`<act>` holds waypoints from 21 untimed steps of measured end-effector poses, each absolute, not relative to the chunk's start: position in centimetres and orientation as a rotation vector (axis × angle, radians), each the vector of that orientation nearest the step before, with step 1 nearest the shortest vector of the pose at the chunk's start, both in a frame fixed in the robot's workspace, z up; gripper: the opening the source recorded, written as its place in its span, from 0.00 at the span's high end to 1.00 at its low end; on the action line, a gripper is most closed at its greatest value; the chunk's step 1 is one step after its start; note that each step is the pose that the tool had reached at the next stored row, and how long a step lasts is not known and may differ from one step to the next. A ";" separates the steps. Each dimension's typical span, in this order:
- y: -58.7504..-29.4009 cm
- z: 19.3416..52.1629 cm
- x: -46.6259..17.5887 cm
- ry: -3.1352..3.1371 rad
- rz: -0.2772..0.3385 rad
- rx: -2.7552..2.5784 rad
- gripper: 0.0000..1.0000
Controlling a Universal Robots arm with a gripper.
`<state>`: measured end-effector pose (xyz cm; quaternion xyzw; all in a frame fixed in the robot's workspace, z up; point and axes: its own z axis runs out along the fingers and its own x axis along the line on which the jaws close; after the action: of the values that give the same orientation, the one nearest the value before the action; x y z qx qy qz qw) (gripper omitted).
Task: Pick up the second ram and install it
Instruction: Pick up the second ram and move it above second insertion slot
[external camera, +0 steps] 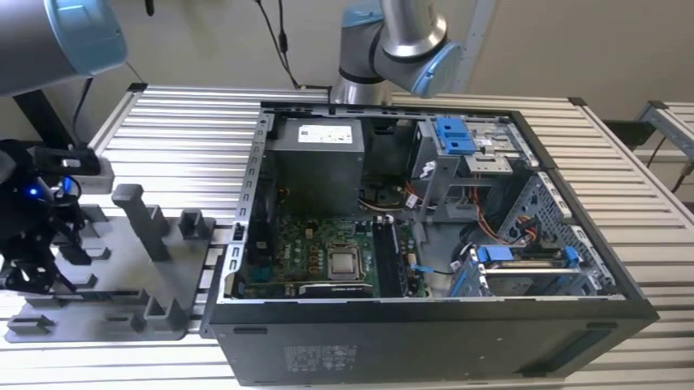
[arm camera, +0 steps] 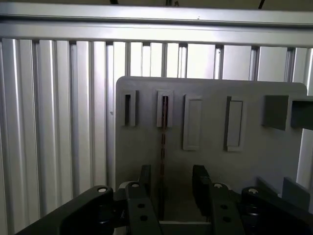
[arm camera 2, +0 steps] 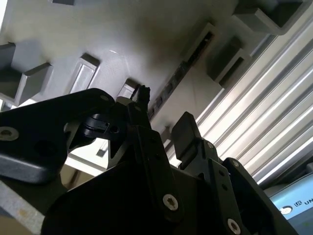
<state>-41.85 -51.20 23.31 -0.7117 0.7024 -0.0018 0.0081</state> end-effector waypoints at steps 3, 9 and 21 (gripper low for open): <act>-51.3 23.2 -41.8 2.196 -0.010 -2.228 0.52; -51.4 22.6 -41.9 2.194 -0.015 -2.234 0.52; -51.5 20.9 -42.2 2.173 -0.016 -2.254 0.52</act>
<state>-42.24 -51.45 20.92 -0.7199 0.6940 -0.0052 0.0053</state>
